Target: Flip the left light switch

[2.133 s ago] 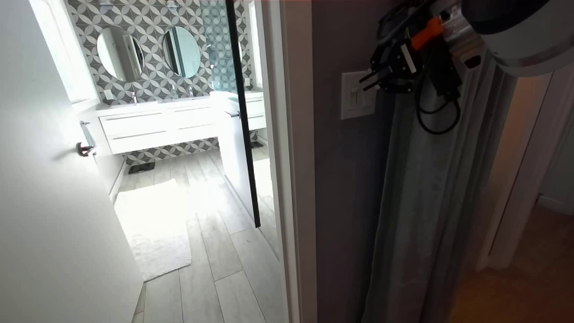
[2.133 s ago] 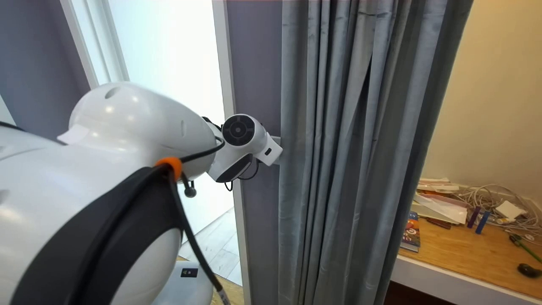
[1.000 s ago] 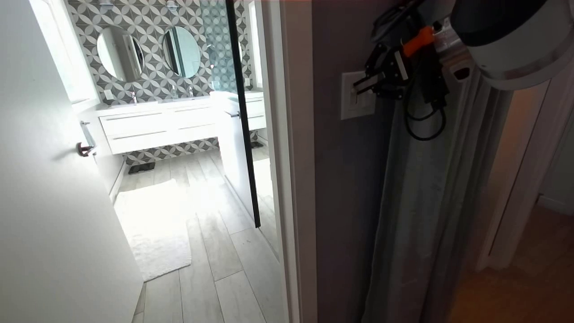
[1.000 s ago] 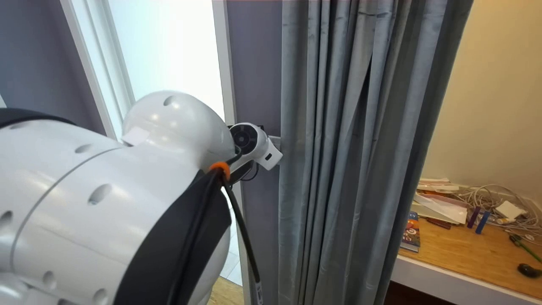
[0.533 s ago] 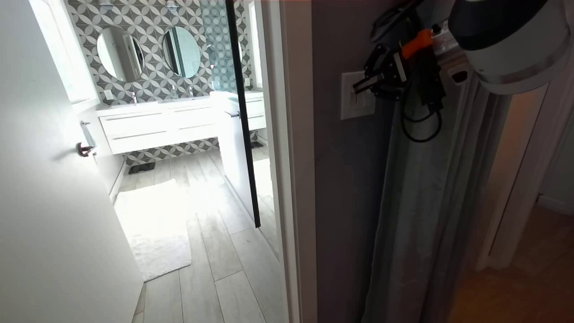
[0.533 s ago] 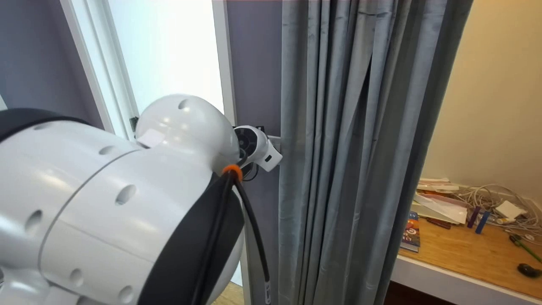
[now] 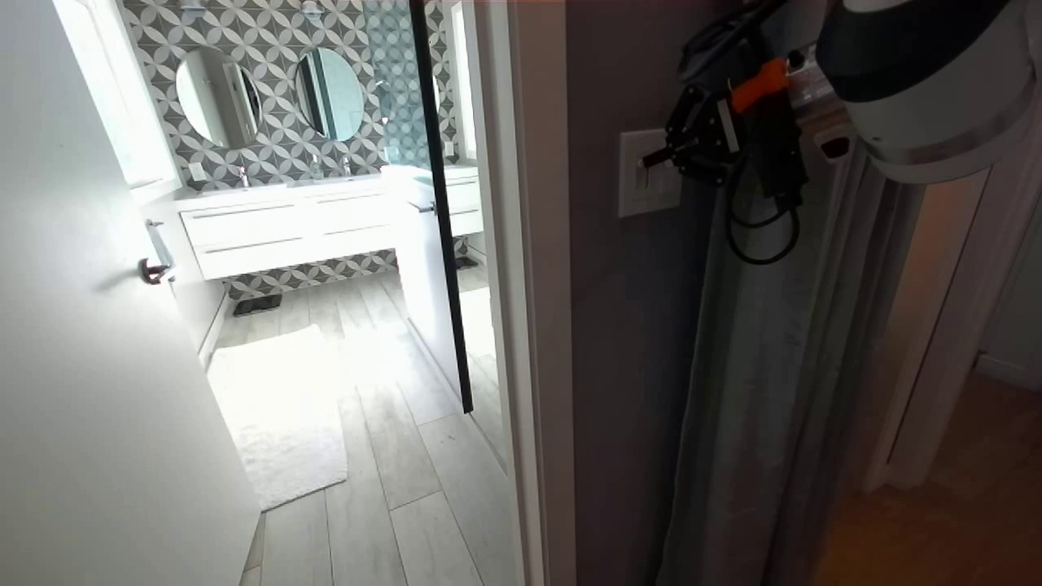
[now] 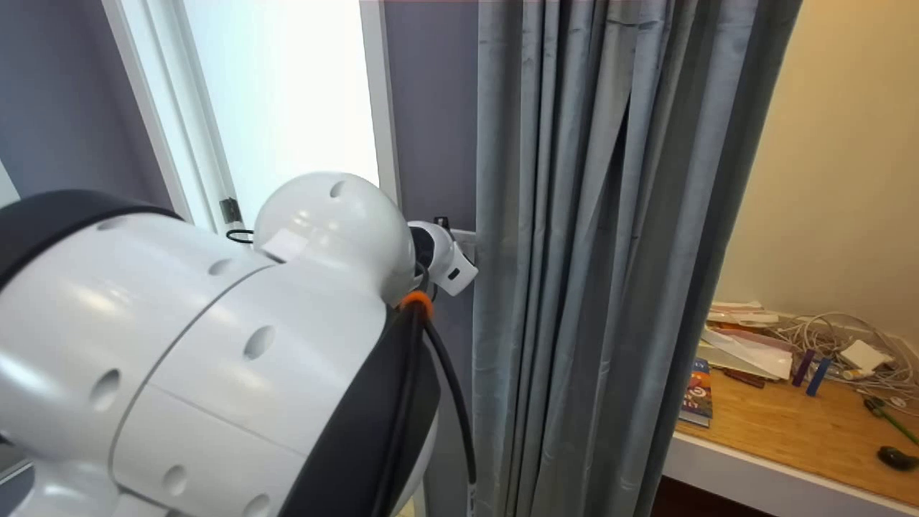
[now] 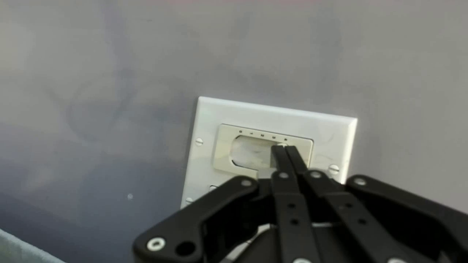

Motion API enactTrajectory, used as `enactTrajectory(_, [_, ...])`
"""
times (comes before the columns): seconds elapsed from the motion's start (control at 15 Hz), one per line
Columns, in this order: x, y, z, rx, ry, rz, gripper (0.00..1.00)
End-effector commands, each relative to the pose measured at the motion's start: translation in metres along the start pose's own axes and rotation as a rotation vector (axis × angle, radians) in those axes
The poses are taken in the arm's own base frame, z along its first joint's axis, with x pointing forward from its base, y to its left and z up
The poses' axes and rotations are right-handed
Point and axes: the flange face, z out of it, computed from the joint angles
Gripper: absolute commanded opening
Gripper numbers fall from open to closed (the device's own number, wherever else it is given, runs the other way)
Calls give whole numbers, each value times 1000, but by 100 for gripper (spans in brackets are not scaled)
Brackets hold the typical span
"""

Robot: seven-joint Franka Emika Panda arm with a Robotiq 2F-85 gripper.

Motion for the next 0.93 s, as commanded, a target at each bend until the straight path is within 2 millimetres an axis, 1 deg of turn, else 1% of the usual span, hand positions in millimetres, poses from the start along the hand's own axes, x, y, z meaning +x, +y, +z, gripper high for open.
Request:
enactTrajectory(0.0, [5,-2,2,21,8,0,0])
enactTrajectory(0.47, [6,1,5,16,5,2,0])
enactTrajectory(0.87, [5,13,11,-25,14,-4,0])
